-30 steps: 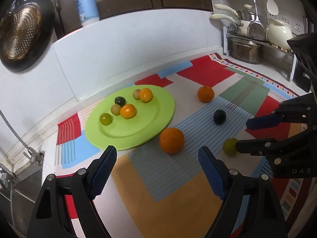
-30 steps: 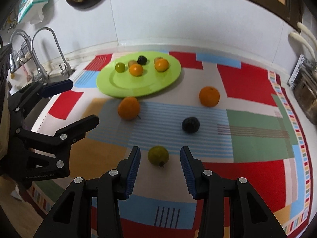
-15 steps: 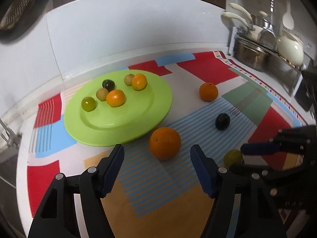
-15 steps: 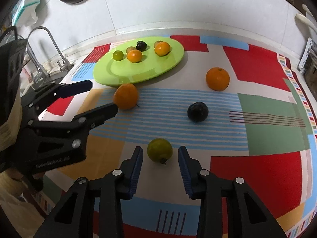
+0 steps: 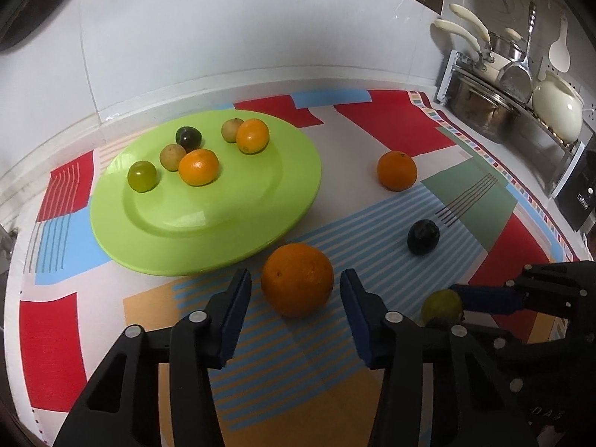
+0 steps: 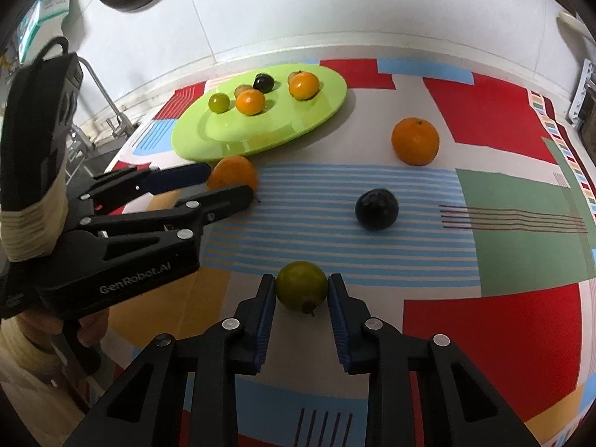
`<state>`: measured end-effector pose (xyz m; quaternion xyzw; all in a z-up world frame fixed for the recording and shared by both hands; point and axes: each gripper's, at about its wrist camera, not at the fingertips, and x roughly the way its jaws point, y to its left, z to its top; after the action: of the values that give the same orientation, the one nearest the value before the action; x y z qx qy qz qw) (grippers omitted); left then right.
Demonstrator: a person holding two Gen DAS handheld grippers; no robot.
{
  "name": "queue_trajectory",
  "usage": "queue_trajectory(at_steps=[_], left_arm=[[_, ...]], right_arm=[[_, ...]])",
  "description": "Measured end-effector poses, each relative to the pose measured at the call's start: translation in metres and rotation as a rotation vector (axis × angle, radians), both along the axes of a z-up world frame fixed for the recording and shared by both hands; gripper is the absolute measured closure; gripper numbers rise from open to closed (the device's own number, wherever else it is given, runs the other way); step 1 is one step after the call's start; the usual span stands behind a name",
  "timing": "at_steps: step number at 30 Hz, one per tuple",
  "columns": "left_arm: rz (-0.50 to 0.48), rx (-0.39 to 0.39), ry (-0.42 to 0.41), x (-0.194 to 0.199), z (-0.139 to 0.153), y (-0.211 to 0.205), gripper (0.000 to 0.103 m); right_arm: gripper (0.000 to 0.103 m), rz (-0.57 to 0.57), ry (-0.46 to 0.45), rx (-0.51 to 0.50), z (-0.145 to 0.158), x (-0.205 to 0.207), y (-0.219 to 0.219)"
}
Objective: Organize fruits
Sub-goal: 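Grasp the large orange with the left tool while the right tool grasps a green lime, then carry the large orange in the left tool over the plate while the right tool carries the lime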
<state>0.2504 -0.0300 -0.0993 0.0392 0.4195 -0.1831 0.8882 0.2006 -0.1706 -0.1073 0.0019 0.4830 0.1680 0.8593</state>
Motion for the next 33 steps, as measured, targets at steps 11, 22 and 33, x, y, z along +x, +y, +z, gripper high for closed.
queue_trajectory(at_steps=[11, 22, 33], left_arm=[[0.0, -0.026, 0.029, 0.003, 0.0, 0.002, 0.063], [0.021, -0.007, -0.024, -0.018, 0.024, 0.009, 0.063], [0.075, 0.004, -0.1, -0.038, 0.052, 0.025, 0.063]], right_arm=[[0.073, -0.028, -0.061, -0.007, 0.011, 0.014, -0.005], [0.073, -0.02, -0.109, 0.007, 0.027, 0.008, -0.004], [0.073, 0.014, -0.189, 0.021, 0.05, 0.0, 0.005]])
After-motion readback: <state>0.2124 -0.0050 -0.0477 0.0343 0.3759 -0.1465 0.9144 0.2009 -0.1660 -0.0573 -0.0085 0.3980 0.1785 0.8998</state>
